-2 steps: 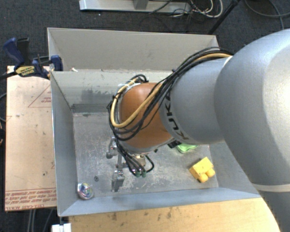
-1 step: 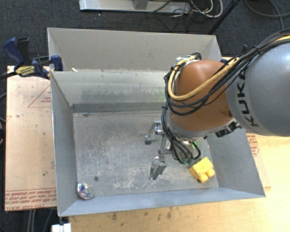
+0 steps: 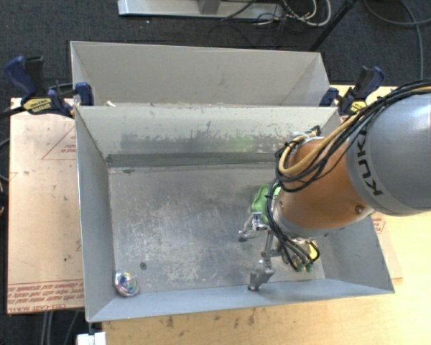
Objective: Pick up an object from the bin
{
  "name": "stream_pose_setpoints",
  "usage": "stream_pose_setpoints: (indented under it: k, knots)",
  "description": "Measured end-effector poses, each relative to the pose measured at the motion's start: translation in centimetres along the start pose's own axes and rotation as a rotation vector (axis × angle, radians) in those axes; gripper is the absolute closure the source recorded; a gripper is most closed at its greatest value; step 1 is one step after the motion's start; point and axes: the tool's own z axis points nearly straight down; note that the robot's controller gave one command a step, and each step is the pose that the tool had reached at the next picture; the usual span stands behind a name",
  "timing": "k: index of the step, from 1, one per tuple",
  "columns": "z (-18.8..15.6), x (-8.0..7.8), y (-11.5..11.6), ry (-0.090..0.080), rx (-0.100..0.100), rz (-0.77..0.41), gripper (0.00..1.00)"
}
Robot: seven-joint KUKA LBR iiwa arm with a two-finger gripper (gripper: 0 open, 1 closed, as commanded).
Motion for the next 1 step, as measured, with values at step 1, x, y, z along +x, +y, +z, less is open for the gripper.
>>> stream_pose_setpoints:
  k: [1]
  knots:
    - [2.51, -2.56, 9.40, -0.007, -0.002, -0.028, 0.00]
